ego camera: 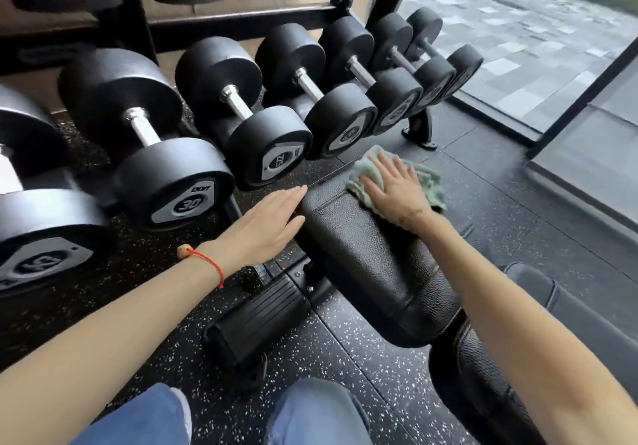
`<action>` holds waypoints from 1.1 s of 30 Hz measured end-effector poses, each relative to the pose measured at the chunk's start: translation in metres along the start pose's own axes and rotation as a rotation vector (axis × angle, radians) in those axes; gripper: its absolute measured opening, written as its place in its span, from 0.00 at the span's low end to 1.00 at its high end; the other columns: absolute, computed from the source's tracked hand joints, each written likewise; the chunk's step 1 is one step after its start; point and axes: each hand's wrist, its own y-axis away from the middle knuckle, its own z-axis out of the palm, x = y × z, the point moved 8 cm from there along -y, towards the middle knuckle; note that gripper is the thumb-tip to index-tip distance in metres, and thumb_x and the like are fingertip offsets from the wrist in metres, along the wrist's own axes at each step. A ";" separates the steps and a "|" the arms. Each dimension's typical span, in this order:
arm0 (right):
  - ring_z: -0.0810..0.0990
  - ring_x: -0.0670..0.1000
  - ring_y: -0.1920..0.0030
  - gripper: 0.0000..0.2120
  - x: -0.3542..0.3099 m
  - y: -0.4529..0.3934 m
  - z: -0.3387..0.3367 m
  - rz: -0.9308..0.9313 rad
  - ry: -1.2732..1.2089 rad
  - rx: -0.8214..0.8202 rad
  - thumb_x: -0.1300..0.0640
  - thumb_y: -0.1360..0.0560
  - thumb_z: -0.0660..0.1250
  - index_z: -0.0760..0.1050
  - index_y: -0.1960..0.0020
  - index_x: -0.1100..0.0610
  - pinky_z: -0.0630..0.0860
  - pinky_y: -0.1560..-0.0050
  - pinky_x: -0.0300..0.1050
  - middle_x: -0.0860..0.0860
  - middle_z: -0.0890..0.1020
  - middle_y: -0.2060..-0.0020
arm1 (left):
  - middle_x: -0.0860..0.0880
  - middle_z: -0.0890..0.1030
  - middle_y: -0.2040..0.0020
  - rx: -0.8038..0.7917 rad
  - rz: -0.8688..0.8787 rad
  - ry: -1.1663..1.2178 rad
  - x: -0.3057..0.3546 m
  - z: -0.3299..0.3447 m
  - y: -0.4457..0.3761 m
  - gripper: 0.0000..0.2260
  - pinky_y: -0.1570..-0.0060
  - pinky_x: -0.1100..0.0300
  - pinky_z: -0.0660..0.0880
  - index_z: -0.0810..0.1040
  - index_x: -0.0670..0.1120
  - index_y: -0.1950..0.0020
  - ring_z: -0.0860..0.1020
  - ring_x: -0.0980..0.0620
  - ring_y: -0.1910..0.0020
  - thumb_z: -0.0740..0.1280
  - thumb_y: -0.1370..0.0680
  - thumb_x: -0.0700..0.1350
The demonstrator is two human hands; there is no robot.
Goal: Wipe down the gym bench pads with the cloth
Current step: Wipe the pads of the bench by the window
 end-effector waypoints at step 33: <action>0.43 0.55 0.21 0.38 0.076 0.110 -0.011 0.216 -0.019 -0.013 0.32 0.28 0.41 0.47 0.21 0.44 0.37 0.23 0.56 0.47 0.47 0.21 | 0.50 0.48 0.19 -0.130 0.020 -0.224 0.065 0.017 0.001 0.25 0.23 0.48 0.44 0.49 0.50 0.20 0.44 0.52 0.21 0.50 0.16 0.53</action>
